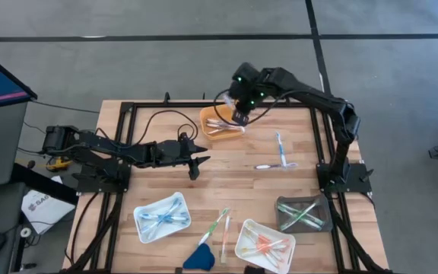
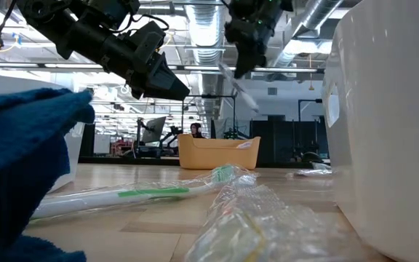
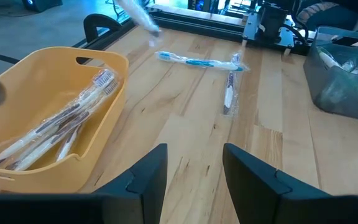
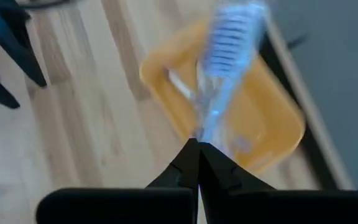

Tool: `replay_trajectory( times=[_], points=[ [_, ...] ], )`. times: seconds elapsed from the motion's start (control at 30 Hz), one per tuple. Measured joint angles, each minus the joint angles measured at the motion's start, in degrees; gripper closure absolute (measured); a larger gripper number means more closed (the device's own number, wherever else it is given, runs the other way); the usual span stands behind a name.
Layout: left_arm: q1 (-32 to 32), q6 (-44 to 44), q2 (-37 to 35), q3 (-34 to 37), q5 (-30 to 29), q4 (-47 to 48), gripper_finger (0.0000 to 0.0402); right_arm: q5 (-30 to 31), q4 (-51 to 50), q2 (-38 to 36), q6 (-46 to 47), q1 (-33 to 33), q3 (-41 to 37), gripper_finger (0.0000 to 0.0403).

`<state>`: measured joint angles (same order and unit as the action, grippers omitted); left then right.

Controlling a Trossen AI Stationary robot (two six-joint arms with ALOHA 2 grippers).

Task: Pick & Place Toothbrushes
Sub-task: Put the purple toothbrush into the yellow bin

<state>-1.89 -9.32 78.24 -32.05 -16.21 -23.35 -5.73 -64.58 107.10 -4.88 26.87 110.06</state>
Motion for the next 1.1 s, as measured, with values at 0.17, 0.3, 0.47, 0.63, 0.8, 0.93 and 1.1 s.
replay_trajectory(
  times=[0.17,0.3,0.47,0.63,0.8,0.93,1.1],
  points=[
    [0.0,0.0,0.0,0.0,0.0,0.0,0.0253,0.0,4.4,0.0,-3.2,0.7,2.5,0.0400],
    [0.0,0.0,0.0,0.0,0.0,0.0,0.0253,0.0,5.1,0.1,-3.3,1.7,2.6,0.0401],
    [0.0,0.0,0.0,0.0,0.0,0.0,0.0253,0.0,5.9,2.3,-4.3,2.7,2.6,0.0401],
    [-0.1,0.0,0.0,0.0,0.0,0.0,0.0253,-0.2,4.8,8.1,-8.3,2.4,2.7,0.0402],
    [-0.1,0.0,0.0,0.0,0.0,0.5,0.0253,-0.1,-1.2,15.5,-11.9,1.5,8.6,0.0402],
    [-0.1,0.0,0.0,0.0,0.0,1.1,0.0253,4.3,-5.8,21.3,-13.6,0.9,16.4,0.0402],
    [-0.1,0.0,0.0,0.0,0.0,1.8,0.0253,5.8,-6.4,26.6,-14.8,0.6,22.7,0.0403]
  ],
)
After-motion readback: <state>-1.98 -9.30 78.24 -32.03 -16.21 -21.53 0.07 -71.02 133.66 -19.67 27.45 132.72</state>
